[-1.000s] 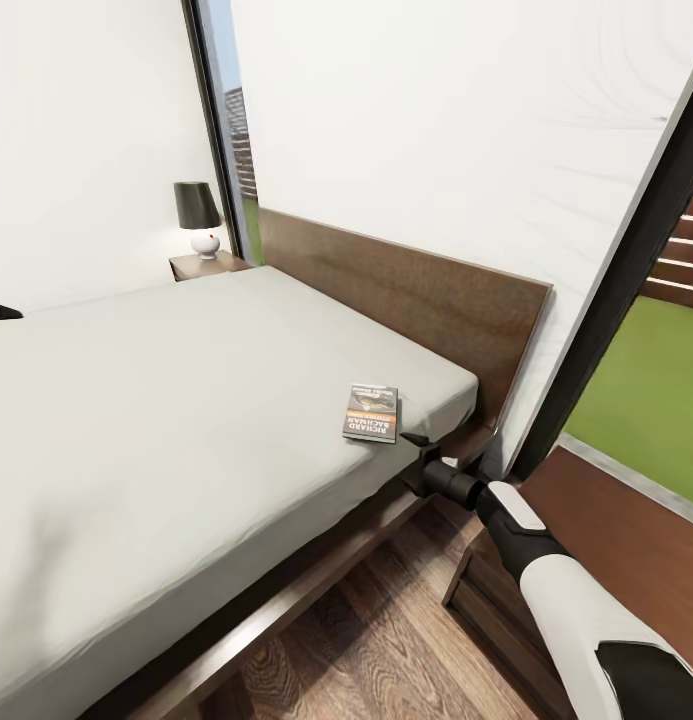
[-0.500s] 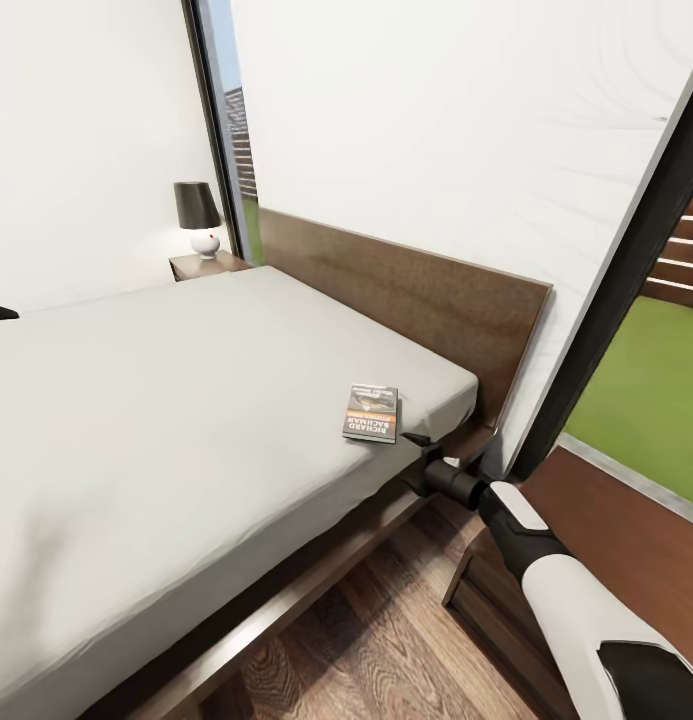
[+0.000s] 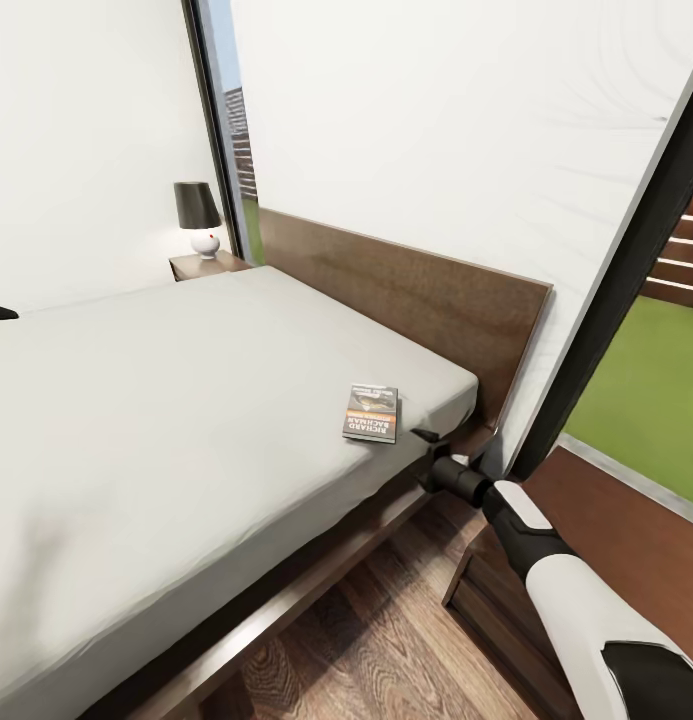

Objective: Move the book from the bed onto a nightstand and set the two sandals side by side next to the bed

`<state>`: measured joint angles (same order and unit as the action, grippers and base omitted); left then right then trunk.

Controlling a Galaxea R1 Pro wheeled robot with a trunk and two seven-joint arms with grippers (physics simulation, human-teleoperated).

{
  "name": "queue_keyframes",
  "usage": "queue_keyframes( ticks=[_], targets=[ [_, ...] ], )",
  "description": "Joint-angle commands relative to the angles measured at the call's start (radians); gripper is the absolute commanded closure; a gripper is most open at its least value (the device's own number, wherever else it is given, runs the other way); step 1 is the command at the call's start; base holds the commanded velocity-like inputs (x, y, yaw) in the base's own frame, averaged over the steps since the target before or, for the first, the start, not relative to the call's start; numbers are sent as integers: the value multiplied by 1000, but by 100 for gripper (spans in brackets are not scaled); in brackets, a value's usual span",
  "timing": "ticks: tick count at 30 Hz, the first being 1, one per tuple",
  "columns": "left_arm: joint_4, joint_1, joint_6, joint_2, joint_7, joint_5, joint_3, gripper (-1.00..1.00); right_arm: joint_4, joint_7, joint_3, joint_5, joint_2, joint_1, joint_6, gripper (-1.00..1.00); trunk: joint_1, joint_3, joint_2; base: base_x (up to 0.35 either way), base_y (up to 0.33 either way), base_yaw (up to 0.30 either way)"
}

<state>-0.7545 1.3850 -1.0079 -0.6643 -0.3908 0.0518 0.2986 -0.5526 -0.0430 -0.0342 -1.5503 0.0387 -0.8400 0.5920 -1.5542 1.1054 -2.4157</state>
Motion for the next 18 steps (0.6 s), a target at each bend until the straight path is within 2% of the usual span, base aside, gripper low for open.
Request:
queue_keyframes(
  ticks=[1, 18],
  targets=[
    [0, 1, -6, 0, 1, 5, 2, -100, 0, -3, -3, 3, 0, -1, 1, -100, 0, 1, 0, 0, 0, 0],
    [0, 1, -6, 0, 1, 4, 2, -100, -7, -6, -2, 5, -2, -1, -21, -100, 0, 1, 0, 0, 0, 0]
  ],
)
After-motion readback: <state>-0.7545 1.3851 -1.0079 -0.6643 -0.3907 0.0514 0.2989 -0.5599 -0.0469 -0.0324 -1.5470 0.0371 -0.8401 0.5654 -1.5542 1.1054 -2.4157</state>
